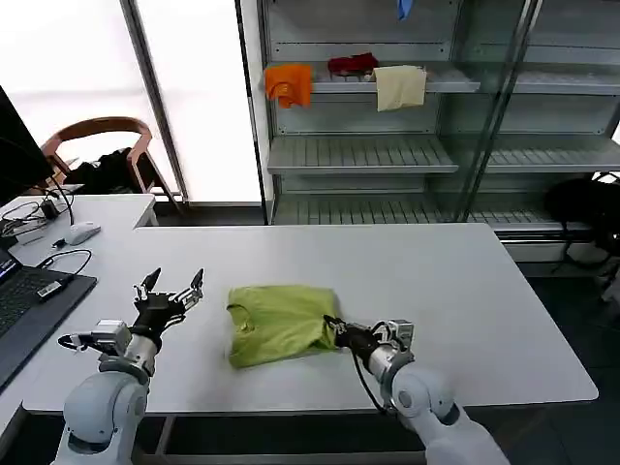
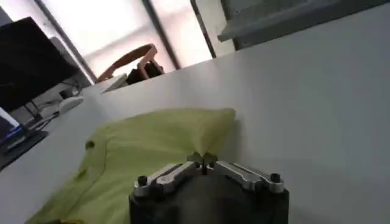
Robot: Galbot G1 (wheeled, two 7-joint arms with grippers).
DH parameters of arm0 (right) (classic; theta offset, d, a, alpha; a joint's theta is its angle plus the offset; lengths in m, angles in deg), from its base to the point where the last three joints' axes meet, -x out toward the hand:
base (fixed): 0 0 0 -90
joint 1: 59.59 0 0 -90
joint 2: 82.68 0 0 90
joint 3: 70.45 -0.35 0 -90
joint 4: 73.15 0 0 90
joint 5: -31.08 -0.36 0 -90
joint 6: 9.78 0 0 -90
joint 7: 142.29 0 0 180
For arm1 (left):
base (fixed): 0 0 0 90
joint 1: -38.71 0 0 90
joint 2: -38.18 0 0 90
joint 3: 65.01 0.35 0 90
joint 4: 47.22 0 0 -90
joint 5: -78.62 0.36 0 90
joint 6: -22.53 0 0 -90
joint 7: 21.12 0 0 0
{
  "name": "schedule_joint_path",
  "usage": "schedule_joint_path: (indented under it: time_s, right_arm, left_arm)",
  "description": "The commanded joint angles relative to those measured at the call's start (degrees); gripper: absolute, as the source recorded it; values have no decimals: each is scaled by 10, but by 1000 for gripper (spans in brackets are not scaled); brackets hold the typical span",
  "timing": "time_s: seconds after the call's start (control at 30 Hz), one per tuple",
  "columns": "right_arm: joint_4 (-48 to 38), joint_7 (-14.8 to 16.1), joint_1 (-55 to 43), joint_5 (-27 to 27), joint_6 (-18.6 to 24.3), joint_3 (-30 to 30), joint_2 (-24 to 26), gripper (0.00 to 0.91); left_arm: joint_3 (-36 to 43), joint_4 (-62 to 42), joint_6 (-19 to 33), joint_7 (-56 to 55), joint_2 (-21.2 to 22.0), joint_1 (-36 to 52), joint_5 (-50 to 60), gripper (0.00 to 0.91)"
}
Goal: Fold and organize the clothes.
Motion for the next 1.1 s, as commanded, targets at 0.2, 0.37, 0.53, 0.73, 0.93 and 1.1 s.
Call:
schedule_joint_path:
  time_s: [0.2, 0.37, 0.53, 0.73, 0.93, 1.1]
  right_arm:
    - [58, 120, 80, 283, 4, -67, 41, 907]
    - [100, 126, 104, 348, 5, -56, 41, 907]
    - [97, 129, 114, 404, 11, -48, 35, 907]
    - [113, 135, 127, 434, 13, -47, 32, 907]
    - [128, 140, 147, 449, 10, -65, 40, 907]
    - [147, 109, 157, 413, 31, -112, 32, 907]
  left_arm:
    - [2, 15, -4, 2, 5, -13, 1, 907]
    - [2, 18, -4, 1, 9, -17, 1, 907]
    - [2, 22, -3, -1, 13, -19, 0, 907]
    - [-2, 29, -2, -1, 11, -24, -2, 907]
    - [-5, 35, 0, -1, 13, -34, -8, 907]
    - [-8, 49, 1, -5, 14, -36, -29, 907]
